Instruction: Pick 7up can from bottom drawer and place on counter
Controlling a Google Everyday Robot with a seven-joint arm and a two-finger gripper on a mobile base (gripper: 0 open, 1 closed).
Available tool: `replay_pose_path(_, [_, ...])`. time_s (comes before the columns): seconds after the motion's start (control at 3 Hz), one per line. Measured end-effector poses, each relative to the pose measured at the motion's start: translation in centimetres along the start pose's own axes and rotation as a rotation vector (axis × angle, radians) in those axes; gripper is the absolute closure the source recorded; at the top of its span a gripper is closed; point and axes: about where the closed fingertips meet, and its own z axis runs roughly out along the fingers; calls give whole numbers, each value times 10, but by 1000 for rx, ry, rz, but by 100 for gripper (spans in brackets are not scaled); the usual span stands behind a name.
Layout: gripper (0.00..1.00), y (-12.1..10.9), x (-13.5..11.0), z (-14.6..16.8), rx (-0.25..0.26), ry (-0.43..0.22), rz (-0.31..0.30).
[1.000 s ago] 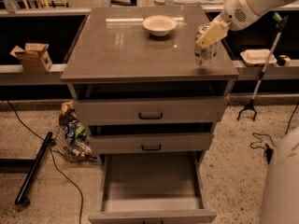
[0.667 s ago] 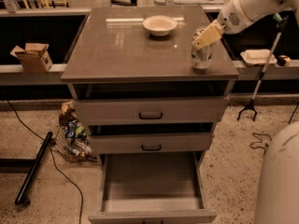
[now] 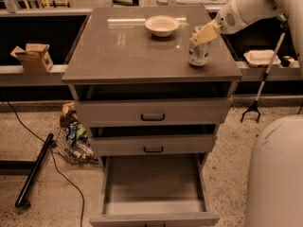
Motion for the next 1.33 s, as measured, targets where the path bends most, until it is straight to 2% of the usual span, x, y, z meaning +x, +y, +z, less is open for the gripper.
replay_pose_path(0.33, [100, -4, 0, 8, -2, -1, 8])
replay_pose_path(0.67, [82, -6, -1, 13, -6, 8, 1])
replay_pose_path(1.33, [36, -6, -1, 13, -6, 8, 1])
